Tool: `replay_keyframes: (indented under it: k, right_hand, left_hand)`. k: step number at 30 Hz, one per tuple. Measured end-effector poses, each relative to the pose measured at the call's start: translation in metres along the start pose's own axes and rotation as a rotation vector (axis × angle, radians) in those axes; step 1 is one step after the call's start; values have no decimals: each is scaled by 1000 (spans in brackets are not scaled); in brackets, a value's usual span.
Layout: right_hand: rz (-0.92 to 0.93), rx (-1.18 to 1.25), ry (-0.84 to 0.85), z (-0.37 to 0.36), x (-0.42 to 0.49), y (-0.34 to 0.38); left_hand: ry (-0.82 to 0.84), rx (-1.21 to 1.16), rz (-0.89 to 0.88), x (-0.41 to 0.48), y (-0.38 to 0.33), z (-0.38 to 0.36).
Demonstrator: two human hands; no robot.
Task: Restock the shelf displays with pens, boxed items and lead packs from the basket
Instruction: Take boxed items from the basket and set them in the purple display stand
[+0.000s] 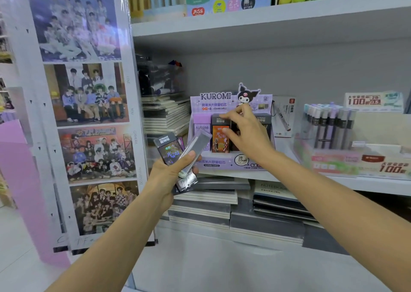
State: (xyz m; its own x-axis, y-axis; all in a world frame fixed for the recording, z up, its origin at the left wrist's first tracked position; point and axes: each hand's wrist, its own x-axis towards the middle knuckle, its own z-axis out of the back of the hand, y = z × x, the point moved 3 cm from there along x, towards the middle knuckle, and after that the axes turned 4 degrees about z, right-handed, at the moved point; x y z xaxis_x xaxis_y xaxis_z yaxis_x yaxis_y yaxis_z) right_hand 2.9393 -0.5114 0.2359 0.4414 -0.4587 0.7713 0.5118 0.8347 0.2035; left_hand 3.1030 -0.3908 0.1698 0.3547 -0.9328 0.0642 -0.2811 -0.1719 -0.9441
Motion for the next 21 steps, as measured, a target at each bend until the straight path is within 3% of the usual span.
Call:
replay_keyframes:
  k: [4, 7, 11, 14, 17, 21]
  right_hand:
    - [-35, 255, -21, 10, -2, 6]
    - [-25, 612, 150, 10, -15, 17]
    - [132, 612, 337, 11, -38, 21]
    - [117, 602, 308, 22, -51, 11]
    - [17, 678, 252, 35, -63, -1]
    - [-165, 851, 145, 51, -81, -13]
  left_hand:
    - [8, 58, 16, -8, 0, -6]
    - [16, 74, 40, -15, 1, -15]
    - [31, 53, 107, -23, 0, -25]
    - [38, 65, 189, -30, -1, -31]
    - [72, -90, 263, -37, -2, -41]
    - [129, -114, 192, -45, -5, -68]
